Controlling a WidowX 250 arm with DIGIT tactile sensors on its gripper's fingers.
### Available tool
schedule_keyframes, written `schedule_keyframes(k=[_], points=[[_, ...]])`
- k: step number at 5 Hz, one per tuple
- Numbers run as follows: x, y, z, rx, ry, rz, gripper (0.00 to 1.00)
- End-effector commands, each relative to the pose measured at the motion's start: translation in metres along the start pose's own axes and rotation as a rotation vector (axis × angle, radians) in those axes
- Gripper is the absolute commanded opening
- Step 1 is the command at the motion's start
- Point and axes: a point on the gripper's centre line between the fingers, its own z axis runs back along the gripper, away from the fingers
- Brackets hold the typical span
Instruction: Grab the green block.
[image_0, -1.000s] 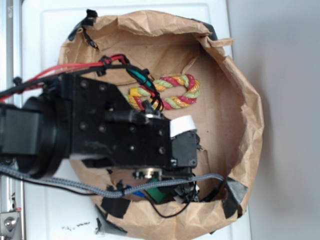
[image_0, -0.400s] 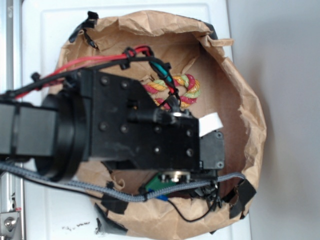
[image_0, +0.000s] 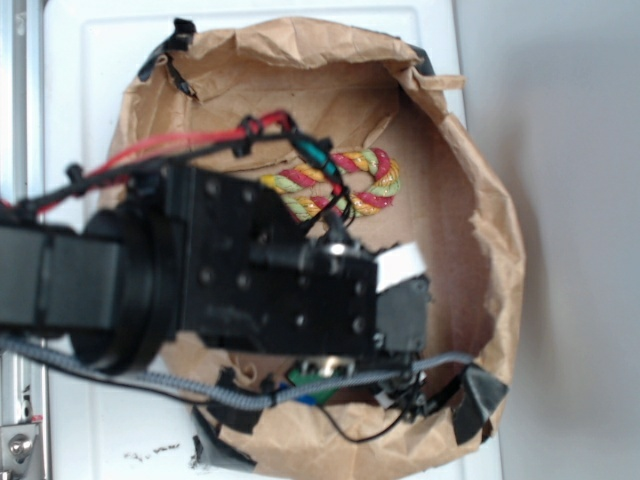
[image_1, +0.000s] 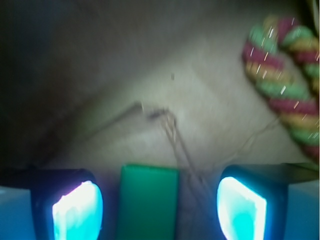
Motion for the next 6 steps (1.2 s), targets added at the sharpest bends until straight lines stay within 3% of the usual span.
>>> schedule_keyframes(k=[1, 3, 4, 6], points=[[-0.001, 0.0, -0.016, -0.032, -0.047, -0.005, 1.0], [-0.019, 0.009, -0.039, -0.015, -0.092, 0.002, 1.0], [-0.02, 0.008, -0.052, 0.02, -0.119, 0.027, 0.0], [-0.015, 0.003, -0.052, 0.022, -0.114, 0.037, 0.0]])
